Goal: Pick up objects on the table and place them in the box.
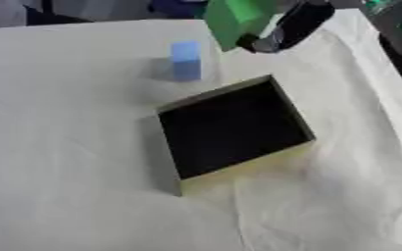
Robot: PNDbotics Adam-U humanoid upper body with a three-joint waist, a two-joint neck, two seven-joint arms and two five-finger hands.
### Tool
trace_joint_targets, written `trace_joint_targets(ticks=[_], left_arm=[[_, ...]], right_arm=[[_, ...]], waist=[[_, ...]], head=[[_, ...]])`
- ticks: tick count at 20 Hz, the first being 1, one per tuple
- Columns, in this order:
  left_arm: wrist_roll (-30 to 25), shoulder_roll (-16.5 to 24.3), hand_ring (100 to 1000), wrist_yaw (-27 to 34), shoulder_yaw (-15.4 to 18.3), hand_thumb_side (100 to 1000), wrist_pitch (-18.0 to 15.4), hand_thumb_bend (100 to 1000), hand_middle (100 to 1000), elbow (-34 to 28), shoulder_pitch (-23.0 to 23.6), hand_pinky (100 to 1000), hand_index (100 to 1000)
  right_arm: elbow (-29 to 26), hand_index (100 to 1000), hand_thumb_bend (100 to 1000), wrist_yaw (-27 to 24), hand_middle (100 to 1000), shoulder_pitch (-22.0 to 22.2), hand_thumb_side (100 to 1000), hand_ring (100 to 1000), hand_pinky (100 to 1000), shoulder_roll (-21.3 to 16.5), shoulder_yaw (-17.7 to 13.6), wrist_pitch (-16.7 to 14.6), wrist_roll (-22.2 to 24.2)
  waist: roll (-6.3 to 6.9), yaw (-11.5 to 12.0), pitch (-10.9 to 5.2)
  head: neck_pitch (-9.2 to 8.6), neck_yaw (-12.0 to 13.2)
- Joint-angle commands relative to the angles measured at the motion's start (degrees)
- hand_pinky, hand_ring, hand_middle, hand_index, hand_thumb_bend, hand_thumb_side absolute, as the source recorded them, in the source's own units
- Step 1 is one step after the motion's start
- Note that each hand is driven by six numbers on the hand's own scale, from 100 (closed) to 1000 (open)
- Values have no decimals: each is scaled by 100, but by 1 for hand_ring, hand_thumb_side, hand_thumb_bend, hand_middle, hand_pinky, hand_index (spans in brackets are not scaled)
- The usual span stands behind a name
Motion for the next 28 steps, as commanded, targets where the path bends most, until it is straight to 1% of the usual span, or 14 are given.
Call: trace_joint_targets(ticks=[1,5,8,9,14,18,22,28], left_arm=[[-22,163,649,-13,28,713,-9,166,701,-104,-48,757,866],[-26,154,648,-10,24,714,-12,164,701,-104,-43,757,866],[-30,146,648,-3,20,714,-14,162,701,-104,-41,757,866],[-31,142,647,1,19,715,-15,161,701,-104,-40,757,866],[-48,113,646,14,4,718,-13,158,701,-104,-37,757,866],[-52,96,645,21,-1,720,-9,155,701,-104,-23,757,865],[-58,87,644,24,-2,721,-7,155,701,-104,-21,756,865],[-65,79,644,26,-1,722,-8,155,701,-104,-24,756,865]], right_arm=[[-428,811,100,-273,593,-42,552,755,775,-242,111,18,126],[-647,809,100,-499,592,41,562,752,774,-322,294,46,253],[-689,808,100,-549,592,78,555,752,773,-322,402,54,317],[-679,808,100,-540,591,82,568,752,773,-306,425,55,328],[-440,807,100,-407,590,103,575,750,773,-147,516,68,305],[-215,803,100,-339,588,121,586,747,773,-46,626,-5,284],[-39,800,100,-384,587,184,600,745,771,-6,768,-48,358],[208,798,100,-416,586,290,615,741,765,14,1017,-193,523]], waist=[[-11,7,-131],[-13,16,-125],[-3,19,-116],[0,19,-113],[17,31,-85],[15,51,-61],[4,67,-46],[0,82,-34]], head=[[-4,19],[-4,16],[7,0],[8,-4],[26,-29],[45,-41],[53,-47],[55,-60]])
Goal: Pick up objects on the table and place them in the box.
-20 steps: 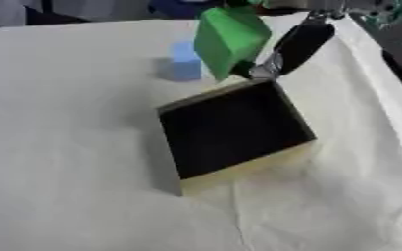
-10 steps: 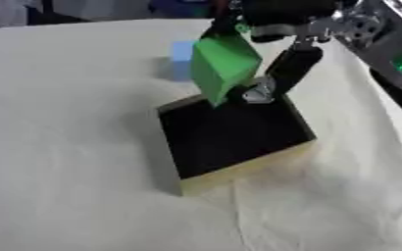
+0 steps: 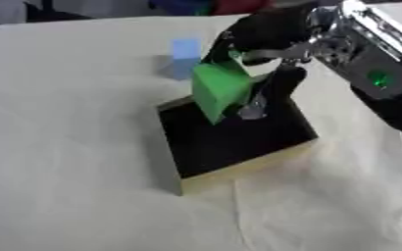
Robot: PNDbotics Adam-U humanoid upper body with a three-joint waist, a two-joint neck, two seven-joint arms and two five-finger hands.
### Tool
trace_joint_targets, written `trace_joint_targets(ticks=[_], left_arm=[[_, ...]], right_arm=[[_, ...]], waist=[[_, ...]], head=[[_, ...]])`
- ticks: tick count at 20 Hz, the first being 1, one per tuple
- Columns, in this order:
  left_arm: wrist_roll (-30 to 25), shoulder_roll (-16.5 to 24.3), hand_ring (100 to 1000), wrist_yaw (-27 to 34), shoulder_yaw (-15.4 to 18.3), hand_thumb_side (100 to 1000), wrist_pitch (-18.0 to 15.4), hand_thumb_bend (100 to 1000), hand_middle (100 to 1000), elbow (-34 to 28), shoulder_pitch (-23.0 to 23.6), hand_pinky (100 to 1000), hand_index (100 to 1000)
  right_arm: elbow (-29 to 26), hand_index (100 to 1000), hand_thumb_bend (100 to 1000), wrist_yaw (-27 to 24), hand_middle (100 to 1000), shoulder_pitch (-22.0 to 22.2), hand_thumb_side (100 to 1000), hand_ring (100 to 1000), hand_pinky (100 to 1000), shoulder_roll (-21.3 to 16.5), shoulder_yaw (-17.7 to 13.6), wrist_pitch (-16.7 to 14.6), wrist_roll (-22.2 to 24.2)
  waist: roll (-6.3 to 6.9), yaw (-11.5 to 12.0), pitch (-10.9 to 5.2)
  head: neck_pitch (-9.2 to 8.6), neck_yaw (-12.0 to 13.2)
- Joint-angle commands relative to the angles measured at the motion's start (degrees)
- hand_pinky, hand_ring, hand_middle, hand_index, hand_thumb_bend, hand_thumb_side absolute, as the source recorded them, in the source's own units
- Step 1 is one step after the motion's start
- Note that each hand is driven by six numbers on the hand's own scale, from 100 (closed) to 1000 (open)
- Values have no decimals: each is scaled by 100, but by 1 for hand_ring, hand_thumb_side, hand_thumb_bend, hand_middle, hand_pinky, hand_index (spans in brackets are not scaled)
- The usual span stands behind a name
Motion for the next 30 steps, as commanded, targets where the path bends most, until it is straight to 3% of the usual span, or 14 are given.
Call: trace_joint_targets(ticks=[1,14,16,19,21,23,27,28,30], left_arm=[[-17,84,644,23,3,723,-8,155,701,-104,-45,756,865],[-65,87,643,13,5,722,-5,156,702,-104,-59,755,865],[-74,85,642,13,5,722,-5,155,702,-104,-62,755,865],[-87,82,642,12,3,723,-3,154,702,-104,-63,755,865],[-93,82,642,12,2,723,-3,154,703,-104,-65,755,865],[-99,82,643,12,1,723,-3,155,703,-104,-68,755,864],[-103,81,643,13,3,723,-3,155,703,-104,-70,755,864],[-105,81,643,13,3,721,-3,154,703,-104,-72,754,863],[-111,82,643,13,2,721,-2,154,703,-104,-77,754,863]], right_arm=[[85,798,100,-7,586,-44,615,741,764,-53,41,-82,65],[-65,839,100,252,603,120,604,725,751,-185,162,-367,29],[-89,894,245,365,643,124,607,736,759,-194,180,-455,90],[-95,983,368,586,717,133,633,779,776,-202,198,-612,229],[-97,1000,439,788,754,139,653,801,781,-199,187,-681,271],[-89,1000,539,1016,790,152,728,818,789,-186,184,-717,255],[-34,1000,549,1289,792,181,736,820,790,-158,204,-774,137],[-27,1000,630,1319,799,187,809,824,794,-155,193,-776,103],[-41,1000,628,1353,800,199,811,824,794,-156,170,-770,43]], waist=[[-3,7,-93],[-1,5,-106],[-2,8,-106],[-4,10,-104],[-3,11,-103],[-2,15,-104],[1,21,-104],[2,19,-104],[2,16,-105]], head=[[53,-9],[31,-20],[30,-23],[37,-26],[43,-26],[45,-30],[43,-34],[44,-35],[42,-37]])
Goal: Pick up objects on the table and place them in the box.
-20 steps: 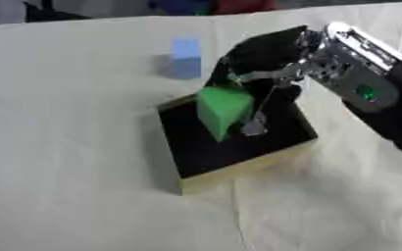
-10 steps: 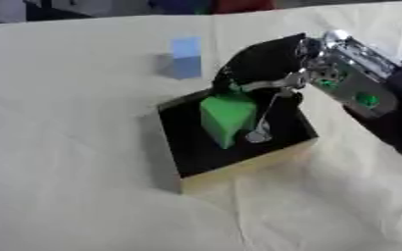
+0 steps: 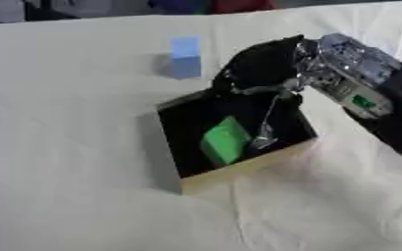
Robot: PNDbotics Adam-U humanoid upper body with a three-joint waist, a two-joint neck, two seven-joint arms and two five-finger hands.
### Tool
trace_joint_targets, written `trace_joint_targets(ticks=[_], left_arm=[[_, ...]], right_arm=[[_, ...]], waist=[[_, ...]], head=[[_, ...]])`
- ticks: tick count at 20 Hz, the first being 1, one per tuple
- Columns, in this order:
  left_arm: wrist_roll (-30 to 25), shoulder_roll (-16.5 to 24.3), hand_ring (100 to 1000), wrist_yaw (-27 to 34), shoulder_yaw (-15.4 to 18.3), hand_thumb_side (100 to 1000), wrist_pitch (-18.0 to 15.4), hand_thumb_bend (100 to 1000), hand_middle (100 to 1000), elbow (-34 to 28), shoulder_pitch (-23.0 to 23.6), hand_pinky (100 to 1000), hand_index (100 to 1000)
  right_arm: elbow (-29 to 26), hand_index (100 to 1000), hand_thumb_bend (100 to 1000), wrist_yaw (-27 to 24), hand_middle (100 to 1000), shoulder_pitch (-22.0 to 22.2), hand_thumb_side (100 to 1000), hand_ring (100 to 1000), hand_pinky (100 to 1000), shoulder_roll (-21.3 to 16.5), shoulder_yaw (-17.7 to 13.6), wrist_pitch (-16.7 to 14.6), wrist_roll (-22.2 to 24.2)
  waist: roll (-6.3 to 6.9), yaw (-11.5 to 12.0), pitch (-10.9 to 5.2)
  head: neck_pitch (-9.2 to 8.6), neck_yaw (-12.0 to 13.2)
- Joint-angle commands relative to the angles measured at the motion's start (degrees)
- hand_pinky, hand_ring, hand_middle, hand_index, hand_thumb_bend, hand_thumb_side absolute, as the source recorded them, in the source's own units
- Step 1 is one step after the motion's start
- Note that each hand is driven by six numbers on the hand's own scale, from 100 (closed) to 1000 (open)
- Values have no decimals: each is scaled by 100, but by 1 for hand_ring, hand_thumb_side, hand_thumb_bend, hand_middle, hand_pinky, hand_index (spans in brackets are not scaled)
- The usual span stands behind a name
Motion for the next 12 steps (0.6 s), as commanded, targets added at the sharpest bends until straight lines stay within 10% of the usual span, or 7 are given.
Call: trace_joint_targets(ticks=[1,12], left_arm=[[-27,84,643,12,21,721,-6,154,703,-104,-77,754,863],[-35,103,643,5,30,721,8,154,704,-104,-77,754,863]], right_arm=[[-60,1000,626,100,798,-72,810,823,794,-92,-80,-73,-31],[-539,1000,539,-24,785,-27,799,817,794,-172,-454,204,-337]], waist=[[1,7,-111],[12,-32,-123]], head=[[25,-7],[23,6]])
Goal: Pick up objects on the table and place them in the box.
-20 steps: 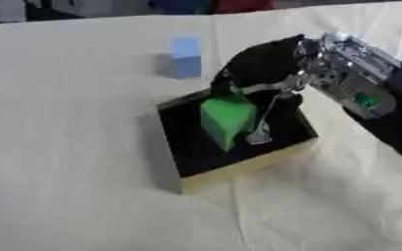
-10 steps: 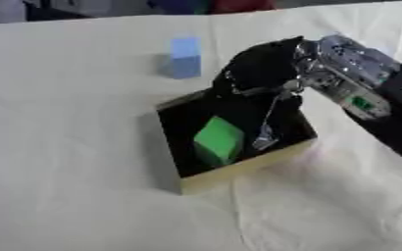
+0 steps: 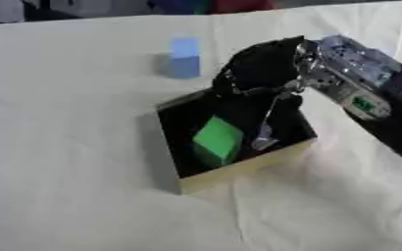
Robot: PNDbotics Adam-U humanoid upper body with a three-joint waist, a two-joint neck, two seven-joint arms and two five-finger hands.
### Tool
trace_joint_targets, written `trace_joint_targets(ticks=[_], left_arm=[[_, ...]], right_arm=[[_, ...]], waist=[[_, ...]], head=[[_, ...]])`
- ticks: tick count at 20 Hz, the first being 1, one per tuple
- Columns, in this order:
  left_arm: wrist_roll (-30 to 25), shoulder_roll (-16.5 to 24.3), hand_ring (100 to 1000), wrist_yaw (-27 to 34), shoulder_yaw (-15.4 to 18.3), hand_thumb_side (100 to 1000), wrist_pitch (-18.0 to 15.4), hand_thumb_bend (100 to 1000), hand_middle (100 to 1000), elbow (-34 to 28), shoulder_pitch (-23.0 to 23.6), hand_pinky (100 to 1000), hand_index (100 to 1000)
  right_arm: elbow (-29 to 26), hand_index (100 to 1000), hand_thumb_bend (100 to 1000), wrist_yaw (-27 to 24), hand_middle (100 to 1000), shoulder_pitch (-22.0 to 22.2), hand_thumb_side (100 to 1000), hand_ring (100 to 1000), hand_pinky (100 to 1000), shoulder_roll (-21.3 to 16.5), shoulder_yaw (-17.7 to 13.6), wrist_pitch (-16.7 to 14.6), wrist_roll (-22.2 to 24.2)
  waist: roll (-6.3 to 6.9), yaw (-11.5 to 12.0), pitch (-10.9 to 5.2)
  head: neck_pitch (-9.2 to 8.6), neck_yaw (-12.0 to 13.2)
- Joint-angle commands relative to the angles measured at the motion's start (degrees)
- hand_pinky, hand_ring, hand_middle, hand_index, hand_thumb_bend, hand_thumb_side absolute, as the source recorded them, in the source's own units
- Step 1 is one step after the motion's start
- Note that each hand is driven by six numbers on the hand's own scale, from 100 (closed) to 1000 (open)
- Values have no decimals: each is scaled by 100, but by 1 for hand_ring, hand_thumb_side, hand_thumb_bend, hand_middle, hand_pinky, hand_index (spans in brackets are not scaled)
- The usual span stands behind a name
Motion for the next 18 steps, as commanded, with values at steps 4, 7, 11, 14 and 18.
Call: trace_joint_targets(ticks=[4,7,11,14,18], left_arm=[[-34,111,642,11,30,723,18,153,705,-104,-74,754,863],[-45,121,643,9,25,723,25,152,705,-104,-84,754,863],[-54,138,644,7,22,723,37,151,706,-104,-93,754,863],[-69,157,644,14,7,724,44,150,707,-104,-109,754,863],[-144,231,642,32,-53,727,80,144,708,-104,-148,754,864]], right_arm=[[-756,1000,488,-81,779,-45,787,817,794,-248,-567,334,-368],[-1119,1000,392,-139,774,-5,799,816,800,-275,-873,569,-572],[-1564,1000,286,-387,764,97,798,813,808,-248,-1393,1040,-1028],[-1763,1000,241,-574,756,124,776,811,811,-232,-1622,1284,-1334],[-1967,999,208,-870,753,136,754,810,812,-207,-1826,1470,-1667]], waist=[[18,-23,-113],[27,-43,-103],[38,-60,-90],[39,-70,-84],[46,-81,-76]], head=[[30,15],[33,16],[21,32],[10,44],[9,68]])
